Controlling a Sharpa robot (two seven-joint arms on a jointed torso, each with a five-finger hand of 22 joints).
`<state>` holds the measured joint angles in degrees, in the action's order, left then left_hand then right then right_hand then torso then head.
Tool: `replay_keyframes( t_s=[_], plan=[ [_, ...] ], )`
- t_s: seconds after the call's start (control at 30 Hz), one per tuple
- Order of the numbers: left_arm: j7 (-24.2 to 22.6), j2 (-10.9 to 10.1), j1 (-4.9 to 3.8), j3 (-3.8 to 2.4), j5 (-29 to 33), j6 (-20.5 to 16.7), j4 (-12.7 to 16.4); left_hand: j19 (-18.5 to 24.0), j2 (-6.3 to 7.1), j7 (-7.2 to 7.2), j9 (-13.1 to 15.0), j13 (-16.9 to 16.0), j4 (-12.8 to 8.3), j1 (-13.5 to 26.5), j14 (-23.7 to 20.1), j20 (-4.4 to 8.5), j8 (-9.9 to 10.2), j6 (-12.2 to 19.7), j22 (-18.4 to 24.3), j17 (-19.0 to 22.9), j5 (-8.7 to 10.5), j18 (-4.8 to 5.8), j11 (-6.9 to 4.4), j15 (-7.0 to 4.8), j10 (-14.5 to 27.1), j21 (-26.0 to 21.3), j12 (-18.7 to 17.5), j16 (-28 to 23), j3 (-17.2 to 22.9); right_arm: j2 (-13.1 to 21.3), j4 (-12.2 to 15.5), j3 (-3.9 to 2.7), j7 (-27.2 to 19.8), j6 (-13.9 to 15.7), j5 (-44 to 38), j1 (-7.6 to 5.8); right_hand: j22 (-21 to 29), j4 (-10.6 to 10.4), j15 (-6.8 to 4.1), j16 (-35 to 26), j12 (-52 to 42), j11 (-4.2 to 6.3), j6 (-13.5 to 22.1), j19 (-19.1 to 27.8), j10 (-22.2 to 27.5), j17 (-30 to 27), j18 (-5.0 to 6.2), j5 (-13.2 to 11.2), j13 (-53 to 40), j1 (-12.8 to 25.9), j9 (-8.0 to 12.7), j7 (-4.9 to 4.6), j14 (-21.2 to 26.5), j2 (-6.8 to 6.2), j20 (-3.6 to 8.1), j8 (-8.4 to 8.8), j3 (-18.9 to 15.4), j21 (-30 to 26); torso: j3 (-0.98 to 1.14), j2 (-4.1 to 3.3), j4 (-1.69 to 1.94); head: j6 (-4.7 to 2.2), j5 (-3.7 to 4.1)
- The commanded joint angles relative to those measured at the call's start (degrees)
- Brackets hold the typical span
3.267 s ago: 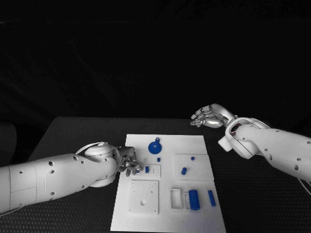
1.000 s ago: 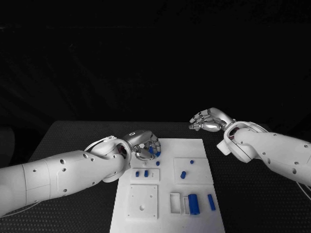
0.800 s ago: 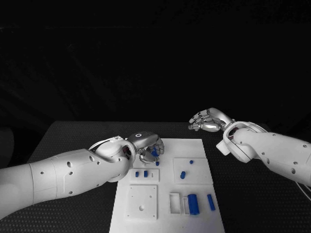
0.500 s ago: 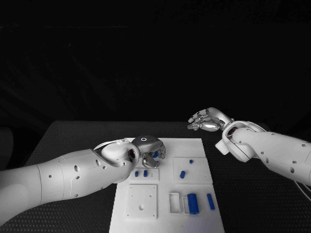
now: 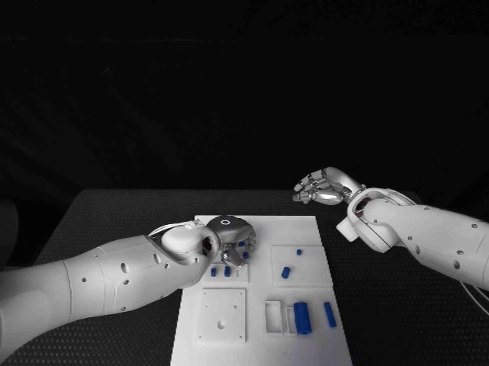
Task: Assemble the parts on the task board
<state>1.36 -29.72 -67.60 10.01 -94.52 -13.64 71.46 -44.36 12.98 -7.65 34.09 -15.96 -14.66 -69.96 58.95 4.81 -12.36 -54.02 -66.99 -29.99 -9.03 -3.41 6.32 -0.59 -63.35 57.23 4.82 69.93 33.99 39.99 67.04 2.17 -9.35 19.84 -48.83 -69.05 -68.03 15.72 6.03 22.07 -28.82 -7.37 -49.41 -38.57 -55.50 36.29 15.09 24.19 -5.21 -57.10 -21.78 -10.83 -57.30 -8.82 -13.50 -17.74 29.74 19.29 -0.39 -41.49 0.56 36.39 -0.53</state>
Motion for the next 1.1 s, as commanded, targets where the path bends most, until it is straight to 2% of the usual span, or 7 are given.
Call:
replay_keyframes(
  t_s=[0.03, 0.43, 0.83, 1.1],
  plan=[
    [0.5, 0.4, 0.09, -0.03, -1.1, 0.4, -0.6, -0.2, 0.09, 0.09, -0.1, 0.1, 0.4, 0.0, 0.0, 1.07, 0.2, 0.5, -0.1, -0.1, -0.01, -1.15, -0.01, 0.47, 0.4, -0.4, -0.3, 0.3, -0.1, -0.1, 0.1, -0.01, -0.5, -0.5, -0.3, 0.03, 0.0, 0.0, -0.01, -0.4, -0.2, -0.26, 0.4, 0.5, 0.0, 0.1, -0.39, 0.3, 0.1, 0.5, 0.1, -0.13, 0.4, 0.27, -0.1, -0.06, -0.2, -0.2, -0.02, 0.03, 0.03, 0.06, 0.1],
    [0.0, 1.4, 0.55, -0.02, -1.1, 0.3, -2.6, -0.7, -2.41, -0.38, -0.5, 0.9, 0.9, -1.1, 0.5, 0.96, 0.2, 0.4, -0.4, -0.1, -0.44, -1.59, -0.04, 0.44, -0.7, -0.2, -0.6, 0.7, 0.8, -0.2, 0.2, -0.01, -0.5, -0.6, -0.3, 0.03, -0.1, 0.0, -0.01, -0.4, -0.2, -0.26, 0.4, 0.5, 0.0, 0.1, -0.39, 0.3, 0.1, 0.5, 0.1, -0.12, 0.4, 0.29, -0.11, -0.07, -0.2, -0.2, 0.01, 0.05, 0.05, 0.15, 0.09],
    [-0.2, 2.6, 1.34, -0.02, -1.1, 0.0, -4.8, -1.5, -3.11, -0.65, -0.8, 1.2, 1.2, -0.9, 1.3, 1.23, 0.1, 0.0, -0.7, -0.3, 0.08, -1.78, -0.43, 0.06, -2.5, 0.2, -0.3, 1.5, 0.5, -0.2, 0.3, -0.02, -0.6, -0.6, -0.3, 0.03, -0.1, 0.0, -0.02, -0.4, -0.2, -0.24, 0.4, 0.4, 0.0, 0.1, -0.38, 0.3, 0.1, 0.4, 0.1, -0.11, 0.4, 0.36, -0.11, -0.09, -0.2, -0.3, 0.07, 0.01, -0.02, 0.18, 0.26],
    [-0.5, 3.1, 1.56, -0.02, -1.1, 0.7, -4.9, -2.2, -3.53, -0.54, -1.2, 1.3, 1.7, -0.7, 2.1, 1.58, -0.1, -0.3, -1.0, -0.5, 0.5, -1.94, -0.88, -0.39, -4.2, 0.6, 0.1, 2.3, 0.2, -0.2, 0.3, -0.02, -0.6, -0.7, -0.3, 0.03, -0.1, 0.0, -0.02, -0.4, -0.2, -0.23, 0.4, 0.4, 0.0, 0.1, -0.37, 0.3, 0.2, 0.4, 0.1, -0.11, 0.4, 0.38, -0.11, -0.1, -0.2, -0.3, 0.07, 0.08, 0.02, 0.32, 0.32]
  ],
)
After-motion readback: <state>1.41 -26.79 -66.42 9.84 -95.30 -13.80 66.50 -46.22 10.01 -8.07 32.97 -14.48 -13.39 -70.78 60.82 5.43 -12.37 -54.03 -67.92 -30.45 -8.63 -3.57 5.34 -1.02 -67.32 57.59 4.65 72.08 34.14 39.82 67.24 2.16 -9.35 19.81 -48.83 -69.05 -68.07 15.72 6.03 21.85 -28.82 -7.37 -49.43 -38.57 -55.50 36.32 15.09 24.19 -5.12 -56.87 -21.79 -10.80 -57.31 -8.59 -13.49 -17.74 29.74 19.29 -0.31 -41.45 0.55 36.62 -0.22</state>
